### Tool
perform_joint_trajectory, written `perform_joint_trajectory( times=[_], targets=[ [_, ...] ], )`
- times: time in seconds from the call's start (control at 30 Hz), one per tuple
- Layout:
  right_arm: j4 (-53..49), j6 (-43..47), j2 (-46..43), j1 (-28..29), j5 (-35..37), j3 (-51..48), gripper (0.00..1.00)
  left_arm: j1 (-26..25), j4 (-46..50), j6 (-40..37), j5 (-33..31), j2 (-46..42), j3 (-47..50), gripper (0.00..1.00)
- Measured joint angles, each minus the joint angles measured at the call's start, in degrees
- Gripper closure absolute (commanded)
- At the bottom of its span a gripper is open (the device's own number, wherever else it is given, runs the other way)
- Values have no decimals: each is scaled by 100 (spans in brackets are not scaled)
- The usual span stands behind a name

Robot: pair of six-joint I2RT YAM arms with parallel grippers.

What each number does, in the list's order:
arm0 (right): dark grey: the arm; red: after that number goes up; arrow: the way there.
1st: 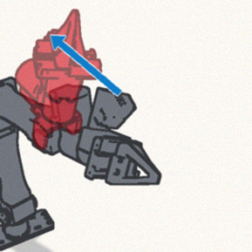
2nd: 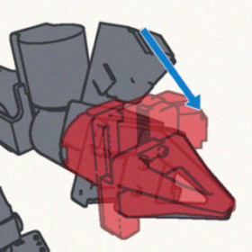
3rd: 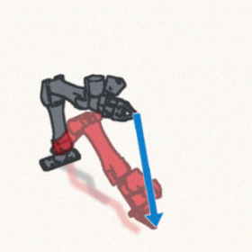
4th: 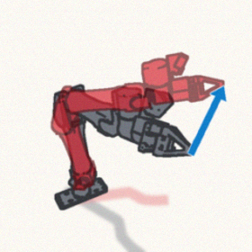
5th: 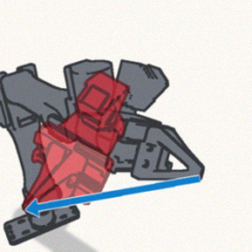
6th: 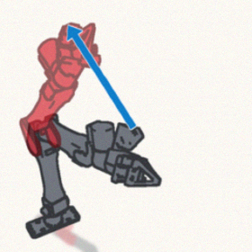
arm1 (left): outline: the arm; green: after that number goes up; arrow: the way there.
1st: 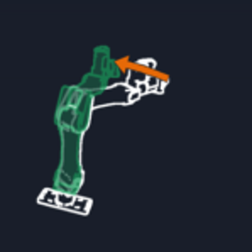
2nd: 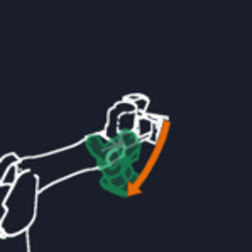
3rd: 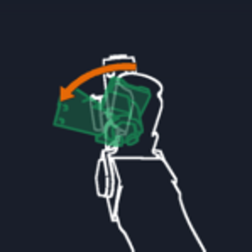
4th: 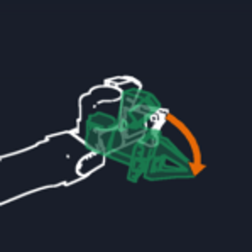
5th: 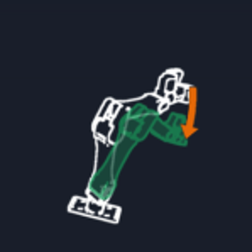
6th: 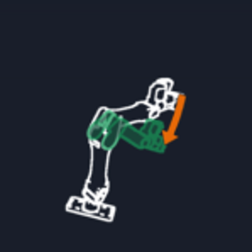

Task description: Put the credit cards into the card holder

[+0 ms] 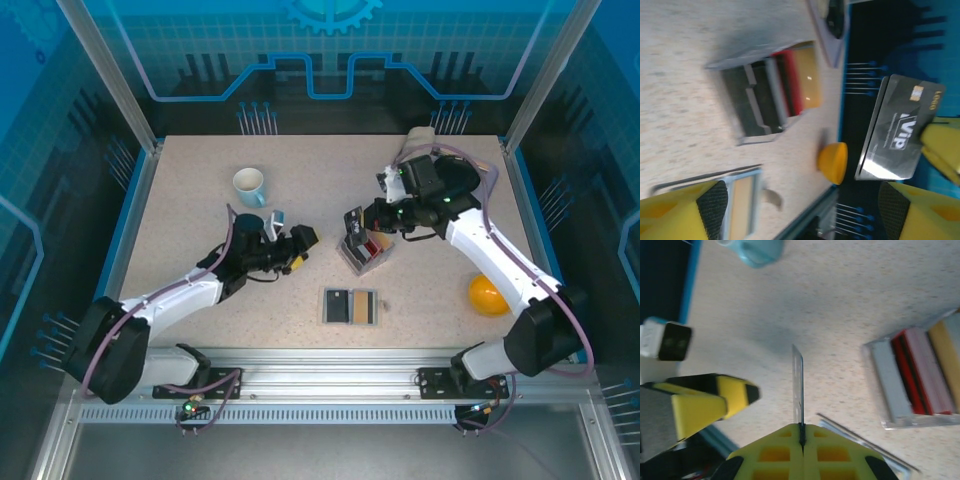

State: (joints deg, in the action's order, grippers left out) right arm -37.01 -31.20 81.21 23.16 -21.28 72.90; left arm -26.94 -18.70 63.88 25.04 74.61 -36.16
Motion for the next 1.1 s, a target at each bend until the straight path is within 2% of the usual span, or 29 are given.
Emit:
perform_joint_trajectory(
  times=[0.13, 0.37, 0.67, 0.73, 0.8, 0.9, 1.1],
  targets=[
    [389, -361, -70, -98, -791, -109, 99, 0, -680, 293, 407, 256, -306, 16],
    [927, -813, -72, -131, -1556, -391, 99, 0, -1381, 581, 837, 573, -673, 22],
    [1270, -1088, -68, -214, -1919, -481, 97, 4, -1812, 844, 1047, 697, -686, 69],
    [1316, -1126, -59, -254, -1978, -514, 96, 11, -1843, 870, 1071, 697, -686, 83],
    [1357, -1143, -50, -273, -2004, -531, 95, 17, -1864, 903, 1084, 697, -686, 91],
    [1373, -1182, -20, -297, -2028, -549, 91, 22, -1937, 942, 1084, 678, -691, 98],
    [1445, -1220, -9, -297, -2157, -568, 70, 22, -2009, 975, 1086, 675, -688, 100]
  ],
)
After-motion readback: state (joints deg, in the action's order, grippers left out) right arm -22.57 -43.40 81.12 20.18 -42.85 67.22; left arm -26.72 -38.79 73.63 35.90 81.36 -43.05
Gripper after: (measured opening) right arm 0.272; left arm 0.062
